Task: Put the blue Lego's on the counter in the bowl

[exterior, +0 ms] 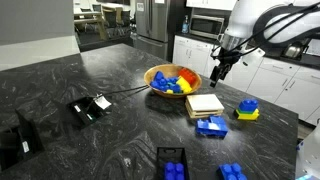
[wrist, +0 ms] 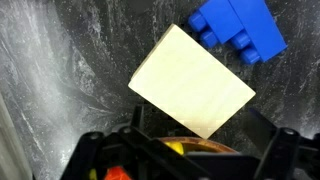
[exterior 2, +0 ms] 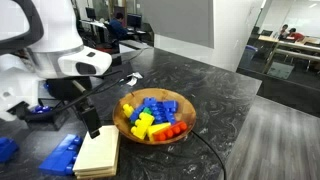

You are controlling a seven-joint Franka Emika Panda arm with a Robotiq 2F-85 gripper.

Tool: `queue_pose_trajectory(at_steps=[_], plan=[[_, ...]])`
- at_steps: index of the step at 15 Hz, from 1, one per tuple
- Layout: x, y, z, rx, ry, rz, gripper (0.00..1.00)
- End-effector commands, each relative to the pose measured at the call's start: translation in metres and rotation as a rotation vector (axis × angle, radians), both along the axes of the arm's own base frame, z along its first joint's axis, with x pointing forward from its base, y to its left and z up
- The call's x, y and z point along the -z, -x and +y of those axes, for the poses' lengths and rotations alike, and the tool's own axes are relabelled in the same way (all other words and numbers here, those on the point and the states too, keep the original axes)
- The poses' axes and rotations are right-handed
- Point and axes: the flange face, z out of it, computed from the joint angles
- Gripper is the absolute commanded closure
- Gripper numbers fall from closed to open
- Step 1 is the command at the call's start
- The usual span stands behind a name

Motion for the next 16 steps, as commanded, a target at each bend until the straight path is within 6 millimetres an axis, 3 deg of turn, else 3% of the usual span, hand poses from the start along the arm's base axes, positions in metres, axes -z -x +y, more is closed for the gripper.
queue_pose_trajectory(at_steps=[1, 4, 8, 16], plan=[[-0.001, 0.000, 0.000, 0.000, 0.000, 0.001, 0.00], [0.007, 0.002, 0.025, -0.120, -0.021, 0.024, 0.00], [0.020, 0.007, 0.075, -0.286, -0.058, 0.053, 0.00], [0.024, 0.008, 0.075, -0.256, -0.039, 0.065, 0.00]])
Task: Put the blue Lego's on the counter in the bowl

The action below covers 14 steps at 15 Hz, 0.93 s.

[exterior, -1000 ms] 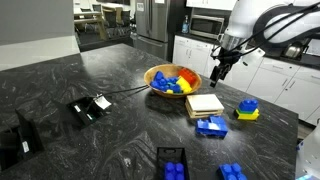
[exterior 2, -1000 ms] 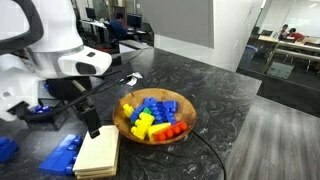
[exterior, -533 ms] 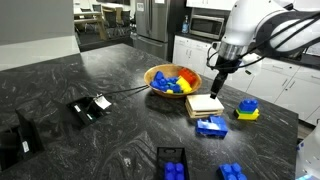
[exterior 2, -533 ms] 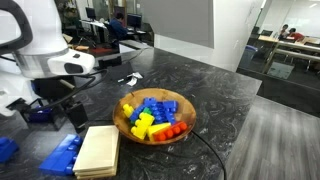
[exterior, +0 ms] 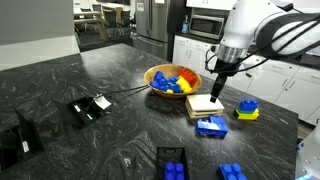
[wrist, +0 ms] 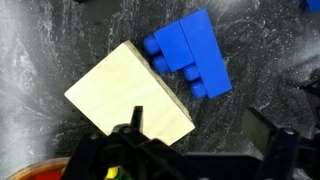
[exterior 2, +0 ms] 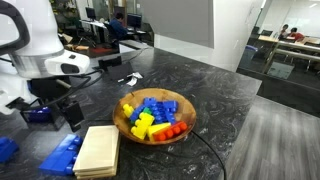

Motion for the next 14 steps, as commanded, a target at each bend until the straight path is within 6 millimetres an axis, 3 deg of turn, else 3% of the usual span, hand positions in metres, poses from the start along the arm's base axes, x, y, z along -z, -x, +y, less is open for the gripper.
queue_pose_trajectory(at_steps=[1, 8, 14], plan=[[0.009, 0.001, 0.013, -0.062, 0.006, 0.031, 0.00], [0.052, 0.028, 0.084, -0.343, -0.023, 0.154, 0.00], [0.055, 0.030, 0.090, -0.335, -0.003, 0.139, 0.00]])
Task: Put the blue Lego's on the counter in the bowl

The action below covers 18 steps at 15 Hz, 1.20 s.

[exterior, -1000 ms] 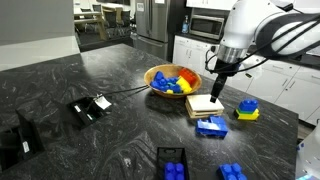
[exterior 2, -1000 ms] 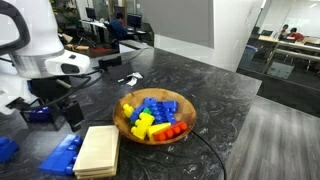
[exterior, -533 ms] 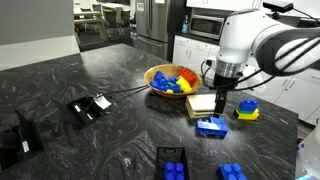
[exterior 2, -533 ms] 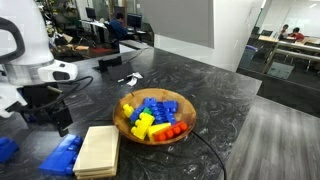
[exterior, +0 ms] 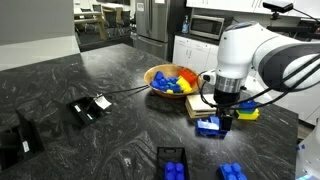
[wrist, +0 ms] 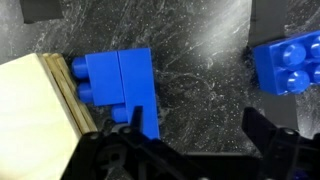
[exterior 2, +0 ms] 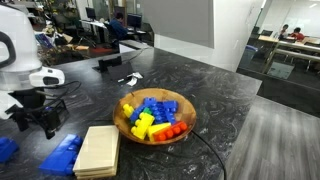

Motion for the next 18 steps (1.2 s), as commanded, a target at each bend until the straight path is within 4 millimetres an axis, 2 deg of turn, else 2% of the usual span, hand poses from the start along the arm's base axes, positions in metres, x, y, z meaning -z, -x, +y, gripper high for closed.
queue_pose_trajectory(at_steps=[1, 6, 11, 18], plan=[[-0.001, 0.000, 0.000, 0.000, 0.000, 0.001, 0.00], [0.019, -0.010, -0.005, 0.040, 0.012, -0.013, 0.00], [0.046, -0.024, -0.015, -0.015, 0.060, -0.050, 0.00], [0.065, -0.040, -0.028, -0.088, 0.119, -0.094, 0.00]])
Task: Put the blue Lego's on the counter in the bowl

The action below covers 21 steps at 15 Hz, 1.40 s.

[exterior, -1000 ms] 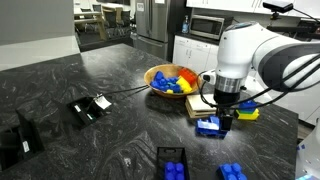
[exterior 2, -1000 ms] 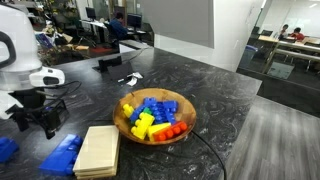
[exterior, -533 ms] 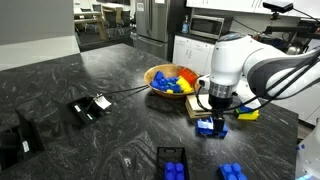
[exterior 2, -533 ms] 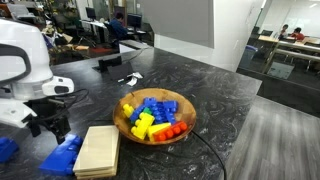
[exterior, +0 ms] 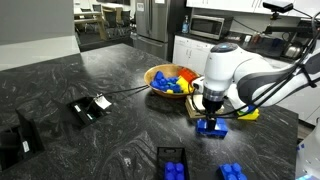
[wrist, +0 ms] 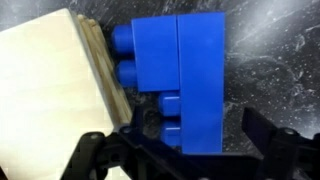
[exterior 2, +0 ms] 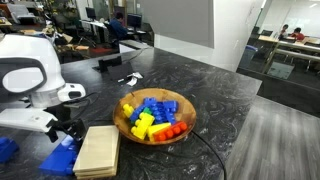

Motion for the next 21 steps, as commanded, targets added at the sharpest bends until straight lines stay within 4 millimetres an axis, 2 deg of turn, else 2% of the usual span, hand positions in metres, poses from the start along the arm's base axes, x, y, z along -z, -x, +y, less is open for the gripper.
queue_pose_trajectory(at_steps=[1, 10, 15, 21], plan=[[0.006, -0.007, -0.004, -0.056, 0.023, -0.033, 0.00], [0.014, -0.010, 0.000, -0.113, -0.014, -0.096, 0.00], [0.017, -0.002, 0.004, -0.123, -0.030, -0.094, 0.00], [0.031, 0.014, 0.009, -0.124, -0.040, -0.063, 0.00]])
